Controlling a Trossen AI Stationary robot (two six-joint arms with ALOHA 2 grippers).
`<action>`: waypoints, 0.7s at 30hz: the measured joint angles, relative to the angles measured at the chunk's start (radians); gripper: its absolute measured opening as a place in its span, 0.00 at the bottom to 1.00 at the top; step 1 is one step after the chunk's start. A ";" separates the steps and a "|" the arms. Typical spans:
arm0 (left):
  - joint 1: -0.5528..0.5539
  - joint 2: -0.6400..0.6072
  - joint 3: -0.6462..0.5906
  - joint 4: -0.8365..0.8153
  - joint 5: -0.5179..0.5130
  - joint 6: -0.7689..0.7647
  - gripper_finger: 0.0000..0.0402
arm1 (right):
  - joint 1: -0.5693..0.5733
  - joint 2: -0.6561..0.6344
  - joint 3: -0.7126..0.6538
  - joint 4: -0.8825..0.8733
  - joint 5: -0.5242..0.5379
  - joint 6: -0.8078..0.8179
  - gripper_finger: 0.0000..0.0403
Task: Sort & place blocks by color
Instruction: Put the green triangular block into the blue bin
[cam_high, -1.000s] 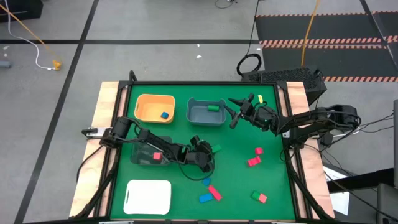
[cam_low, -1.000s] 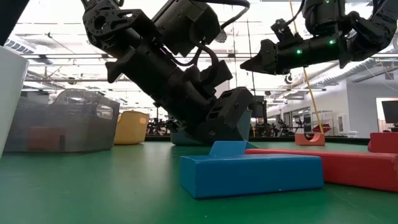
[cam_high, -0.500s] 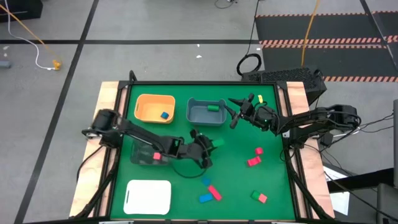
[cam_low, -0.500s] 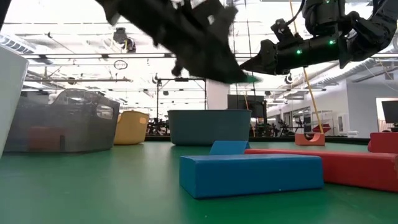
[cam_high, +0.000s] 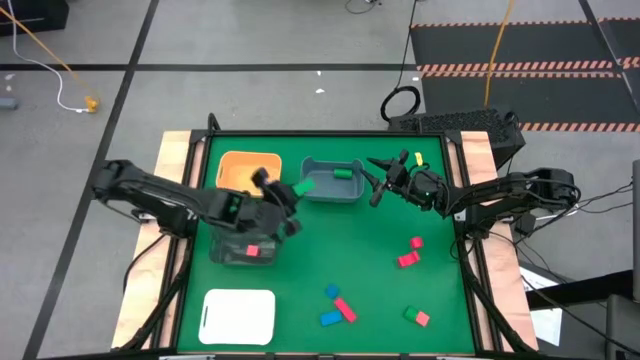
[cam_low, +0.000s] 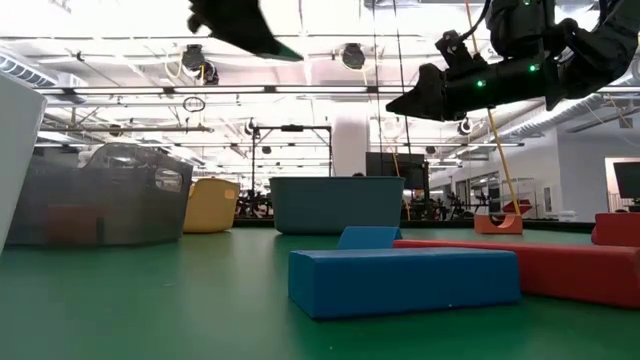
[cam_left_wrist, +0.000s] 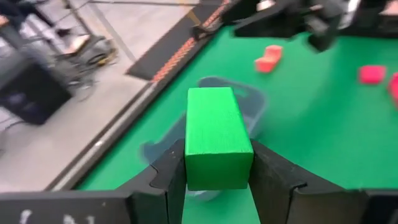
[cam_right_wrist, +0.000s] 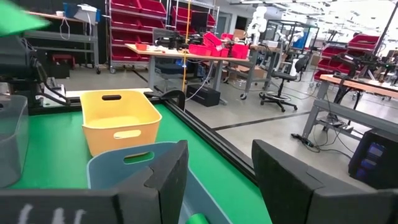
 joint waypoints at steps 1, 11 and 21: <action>0.001 -0.024 0.000 -0.037 -0.012 -0.002 0.35 | 0.000 0.000 0.000 0.000 0.000 0.000 0.42; 0.066 -0.246 0.000 -0.266 -0.068 -0.005 0.35 | 0.000 0.000 0.000 0.000 0.000 0.000 0.42; 0.189 -0.382 0.000 -0.249 -0.044 0.074 0.36 | -0.010 0.000 0.000 0.112 0.005 0.259 0.42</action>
